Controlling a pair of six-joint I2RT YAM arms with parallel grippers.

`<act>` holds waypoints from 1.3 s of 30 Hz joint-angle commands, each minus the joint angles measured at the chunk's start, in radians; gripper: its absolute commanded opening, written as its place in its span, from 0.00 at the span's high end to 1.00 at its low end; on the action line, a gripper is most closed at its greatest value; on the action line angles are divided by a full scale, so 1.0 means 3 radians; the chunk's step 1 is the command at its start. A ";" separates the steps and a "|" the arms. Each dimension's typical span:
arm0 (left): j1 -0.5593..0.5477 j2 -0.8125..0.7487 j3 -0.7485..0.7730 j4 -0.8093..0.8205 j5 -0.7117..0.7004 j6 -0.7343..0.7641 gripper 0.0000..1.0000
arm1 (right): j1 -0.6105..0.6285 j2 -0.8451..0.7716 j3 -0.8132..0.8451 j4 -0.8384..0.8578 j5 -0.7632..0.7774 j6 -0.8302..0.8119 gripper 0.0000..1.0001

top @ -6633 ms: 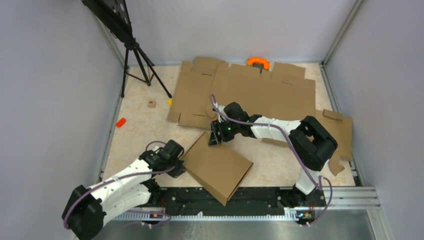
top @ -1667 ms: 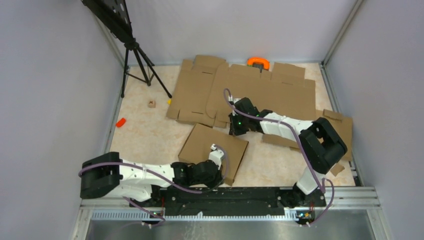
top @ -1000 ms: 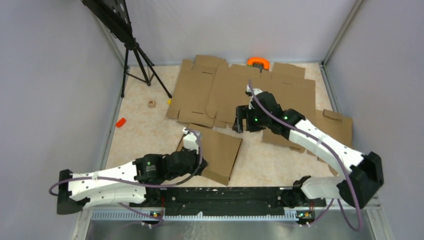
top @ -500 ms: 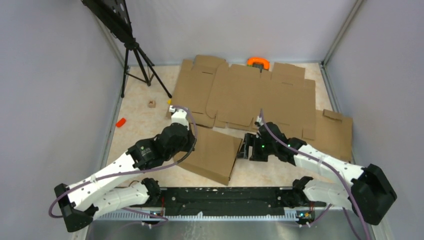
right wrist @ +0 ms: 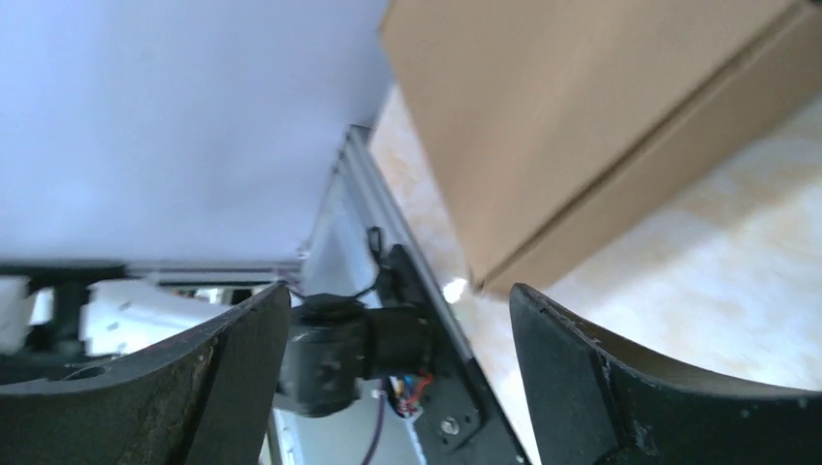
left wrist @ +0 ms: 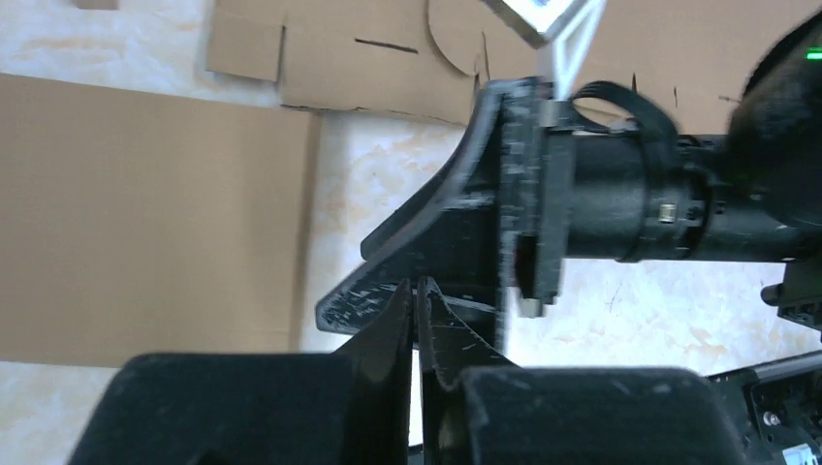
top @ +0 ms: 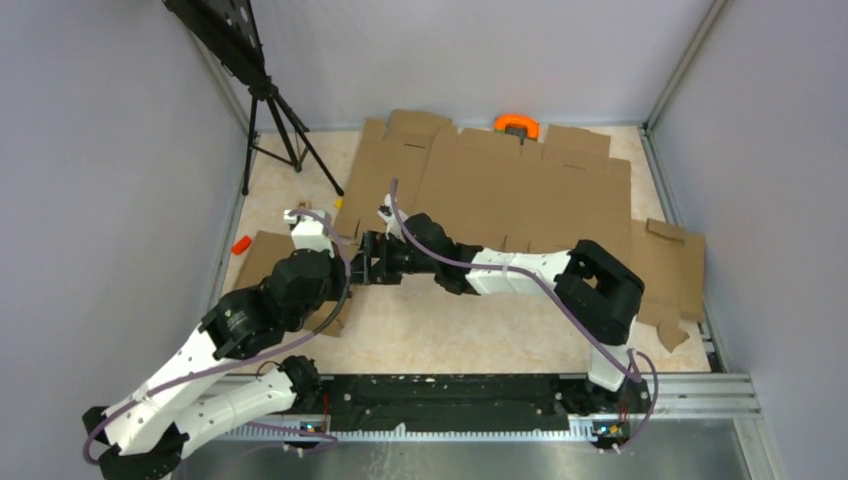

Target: Fold the paper box

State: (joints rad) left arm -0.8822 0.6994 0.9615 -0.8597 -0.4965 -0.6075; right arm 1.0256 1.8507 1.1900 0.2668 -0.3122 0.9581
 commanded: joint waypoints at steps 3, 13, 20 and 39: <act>0.0026 -0.0169 0.0098 -0.0266 -0.0157 -0.0115 0.98 | -0.0159 -0.0419 -0.0180 0.0600 -0.0133 -0.0136 0.17; 0.0076 0.0457 -0.0400 0.0317 0.0119 -0.0335 0.94 | -0.0589 -0.1956 -0.1367 -0.0380 0.0462 -0.0659 0.19; 0.0138 0.0809 -0.0635 0.0774 0.0269 -0.0432 0.90 | -0.0596 -0.2837 -0.1537 -0.1583 0.1245 -0.1077 0.19; 0.0142 0.0702 -0.1251 0.1554 0.0348 -0.0357 0.86 | -0.0601 -0.3801 -0.1893 -0.2622 0.2147 -0.1176 0.15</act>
State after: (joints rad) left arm -0.8448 0.9356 0.6071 -0.5030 -0.3851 -0.7380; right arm 0.8421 0.7387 0.6392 -0.4831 0.2481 0.6205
